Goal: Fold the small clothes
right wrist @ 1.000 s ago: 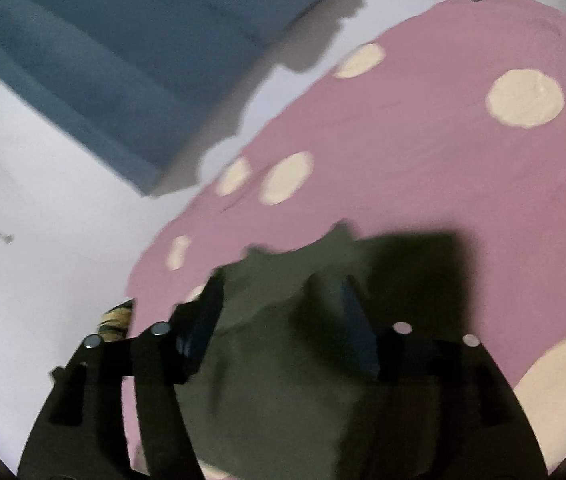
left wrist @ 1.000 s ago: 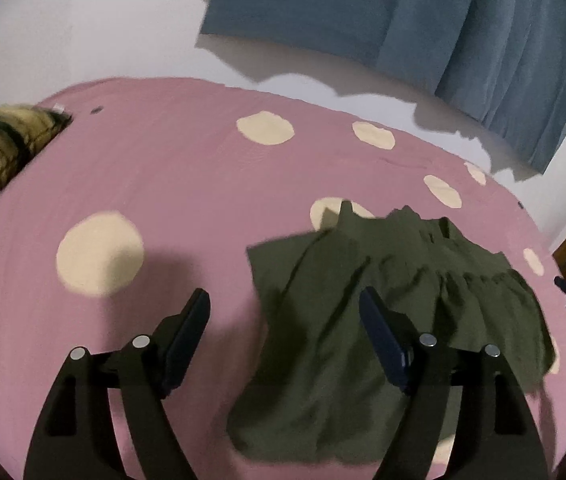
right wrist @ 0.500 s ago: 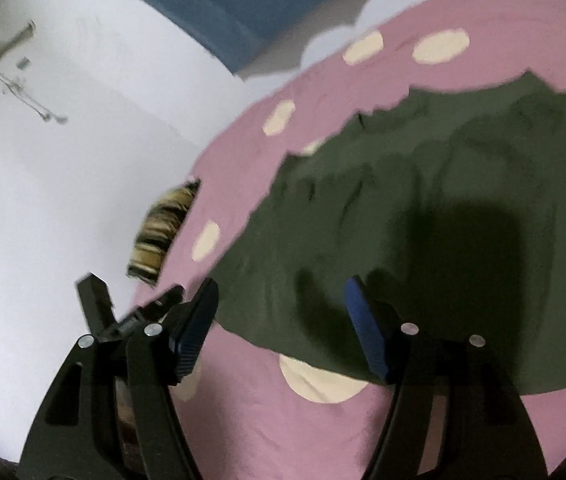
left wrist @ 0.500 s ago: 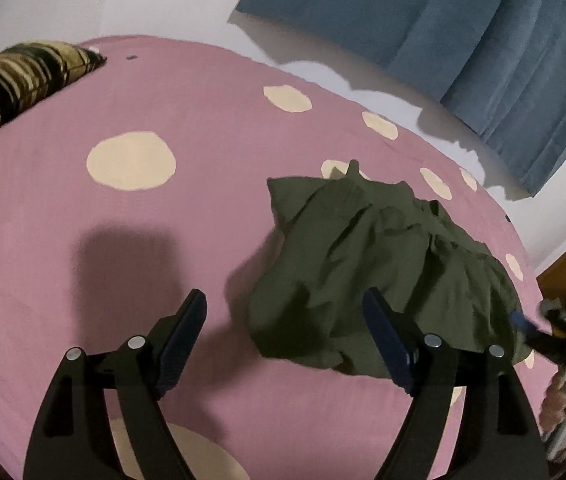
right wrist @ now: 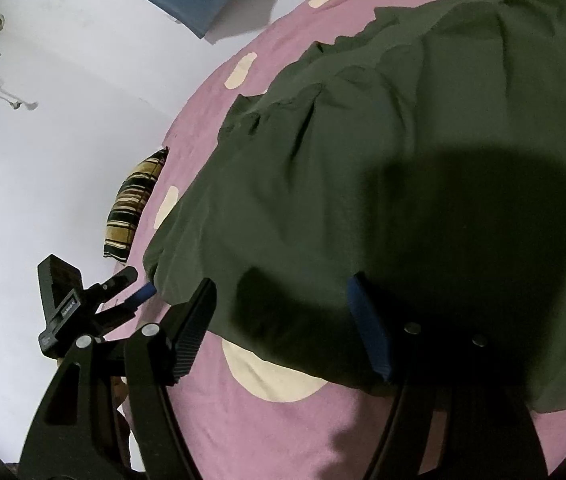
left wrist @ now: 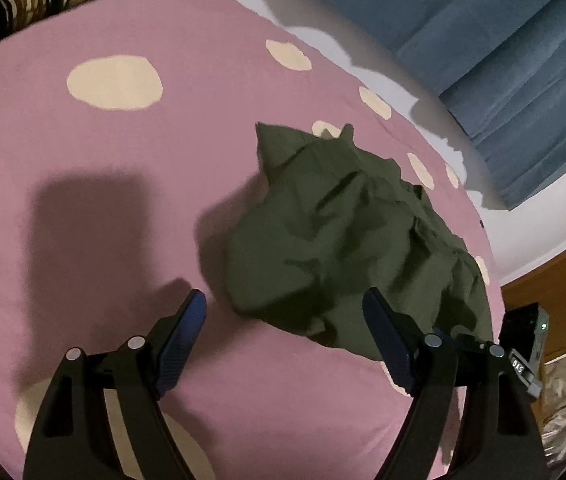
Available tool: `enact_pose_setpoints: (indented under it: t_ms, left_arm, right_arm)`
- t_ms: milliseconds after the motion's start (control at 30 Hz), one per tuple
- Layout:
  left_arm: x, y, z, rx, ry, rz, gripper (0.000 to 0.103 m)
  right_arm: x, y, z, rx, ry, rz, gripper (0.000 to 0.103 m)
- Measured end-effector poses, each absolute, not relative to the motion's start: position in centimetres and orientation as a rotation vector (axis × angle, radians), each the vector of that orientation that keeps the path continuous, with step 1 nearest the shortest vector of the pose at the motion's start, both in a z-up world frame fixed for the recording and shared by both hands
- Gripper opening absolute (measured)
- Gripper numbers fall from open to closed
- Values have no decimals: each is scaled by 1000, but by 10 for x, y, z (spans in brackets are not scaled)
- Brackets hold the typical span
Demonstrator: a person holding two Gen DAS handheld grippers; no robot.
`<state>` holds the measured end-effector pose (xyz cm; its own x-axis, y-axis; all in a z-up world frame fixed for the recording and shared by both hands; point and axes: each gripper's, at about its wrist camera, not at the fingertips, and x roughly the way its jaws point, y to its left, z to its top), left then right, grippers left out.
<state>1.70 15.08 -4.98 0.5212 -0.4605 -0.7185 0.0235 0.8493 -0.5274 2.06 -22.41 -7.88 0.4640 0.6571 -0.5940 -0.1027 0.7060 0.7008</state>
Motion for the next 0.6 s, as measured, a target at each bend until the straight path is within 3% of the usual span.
enact_pose_setpoints:
  t_ms: [467, 500, 600]
  left_arm:
    - [49, 120, -69, -543, 1033, -287, 79]
    - [51, 117, -69, -525, 1029, -269, 76]
    - [53, 108, -68, -464, 1024, -213, 45]
  right_arm:
    - [20, -226, -80, 645, 964, 519, 68]
    - [20, -226, -80, 645, 963, 519, 68]
    - [19, -226, -81, 643, 958, 520, 68]
